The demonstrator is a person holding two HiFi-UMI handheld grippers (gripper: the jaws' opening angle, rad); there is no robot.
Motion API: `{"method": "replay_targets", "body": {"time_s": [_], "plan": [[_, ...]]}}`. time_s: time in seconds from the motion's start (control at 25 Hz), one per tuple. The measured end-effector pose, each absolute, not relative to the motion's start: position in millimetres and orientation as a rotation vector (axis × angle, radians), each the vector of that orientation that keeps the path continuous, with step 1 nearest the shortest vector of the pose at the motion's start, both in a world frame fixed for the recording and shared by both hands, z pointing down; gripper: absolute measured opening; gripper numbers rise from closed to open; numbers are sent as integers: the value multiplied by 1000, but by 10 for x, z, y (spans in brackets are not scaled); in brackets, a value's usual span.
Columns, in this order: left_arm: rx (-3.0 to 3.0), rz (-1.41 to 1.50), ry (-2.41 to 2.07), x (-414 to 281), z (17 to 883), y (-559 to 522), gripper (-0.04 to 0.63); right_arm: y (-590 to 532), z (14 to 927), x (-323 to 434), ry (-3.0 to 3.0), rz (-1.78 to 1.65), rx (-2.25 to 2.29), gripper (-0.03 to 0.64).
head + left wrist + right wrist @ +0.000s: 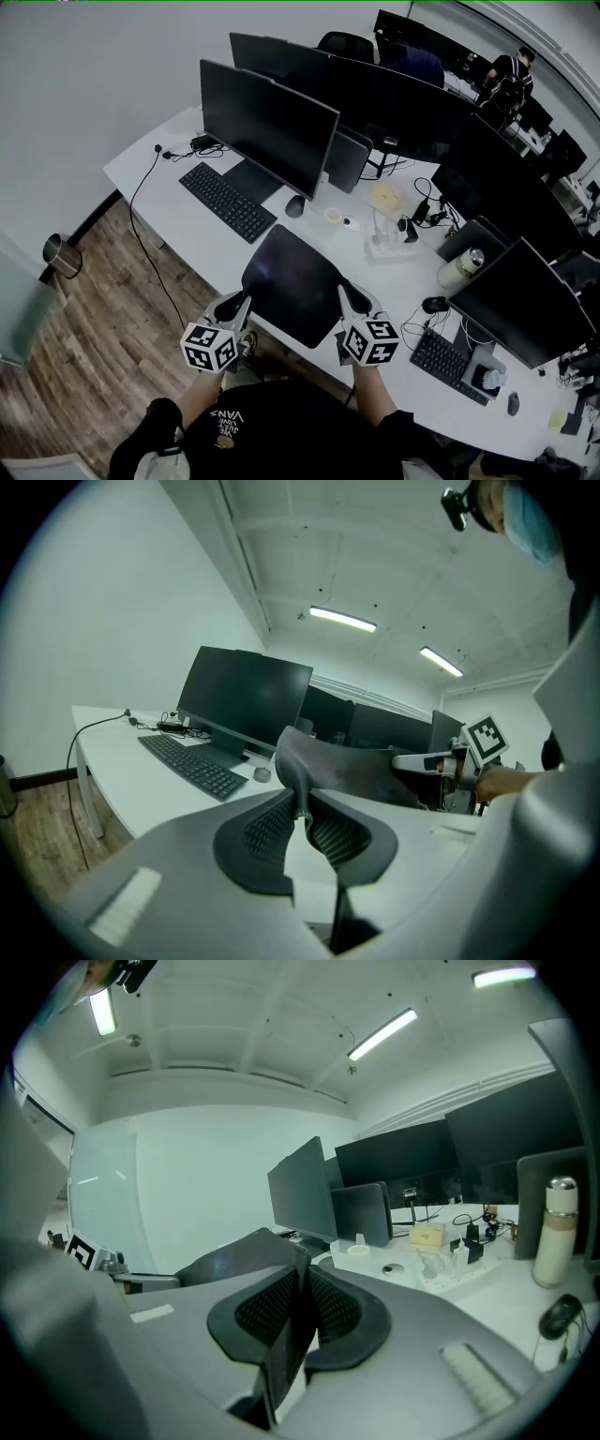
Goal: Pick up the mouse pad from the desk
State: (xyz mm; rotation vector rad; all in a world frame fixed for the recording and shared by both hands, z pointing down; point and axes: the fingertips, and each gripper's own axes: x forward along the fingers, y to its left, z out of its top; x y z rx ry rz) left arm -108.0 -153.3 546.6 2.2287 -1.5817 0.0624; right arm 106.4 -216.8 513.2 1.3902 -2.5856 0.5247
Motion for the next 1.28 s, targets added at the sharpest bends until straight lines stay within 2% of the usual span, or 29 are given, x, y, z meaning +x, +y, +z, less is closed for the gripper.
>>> {"method": "replay_targets", "body": {"time_s": [1.28], "plan": [[2211,54,-1592,-1023,5565,-1172,48,-1828,5237,1102,-2562,512,1405,44]]}}
